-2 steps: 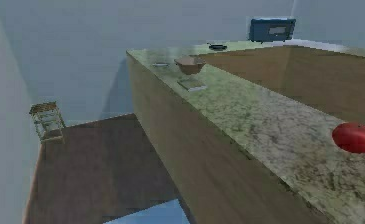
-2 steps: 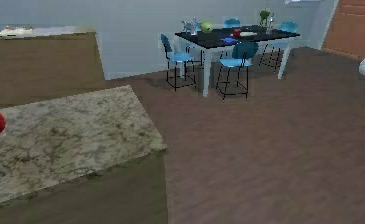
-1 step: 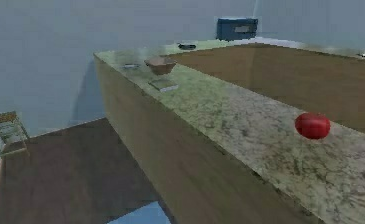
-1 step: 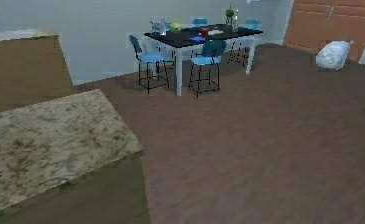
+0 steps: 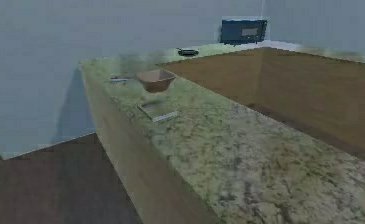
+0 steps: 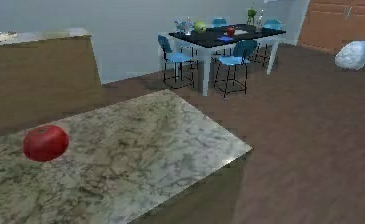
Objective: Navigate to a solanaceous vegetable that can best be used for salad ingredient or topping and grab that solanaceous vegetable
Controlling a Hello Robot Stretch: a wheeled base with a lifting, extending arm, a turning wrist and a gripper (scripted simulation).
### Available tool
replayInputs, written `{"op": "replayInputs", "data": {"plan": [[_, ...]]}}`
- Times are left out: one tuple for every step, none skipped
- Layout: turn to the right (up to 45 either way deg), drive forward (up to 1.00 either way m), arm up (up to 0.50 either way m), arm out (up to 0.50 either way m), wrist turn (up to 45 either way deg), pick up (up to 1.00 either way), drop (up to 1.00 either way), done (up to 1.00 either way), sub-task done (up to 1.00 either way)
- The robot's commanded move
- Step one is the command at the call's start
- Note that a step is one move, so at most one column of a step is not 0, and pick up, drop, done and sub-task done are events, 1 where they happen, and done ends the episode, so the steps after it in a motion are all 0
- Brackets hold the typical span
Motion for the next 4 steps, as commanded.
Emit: {"op": "replayInputs", "data": {"plan": [[-30.0, 0.00, 0.00, 0.00, 0.0, 0.00, 0.00, 0.00, 0.00], [0.0, 0.00, 0.50, 0.00, 0.0, 0.00, 0.00, 0.00, 0.00], [0.0, 0.00, 0.38, 0.00, 0.0, 0.00, 0.00, 0.00, 0.00], [0.0, 0.00, 0.00, 0.32, 0.0, 0.00, 0.00, 0.00, 0.00]]}}
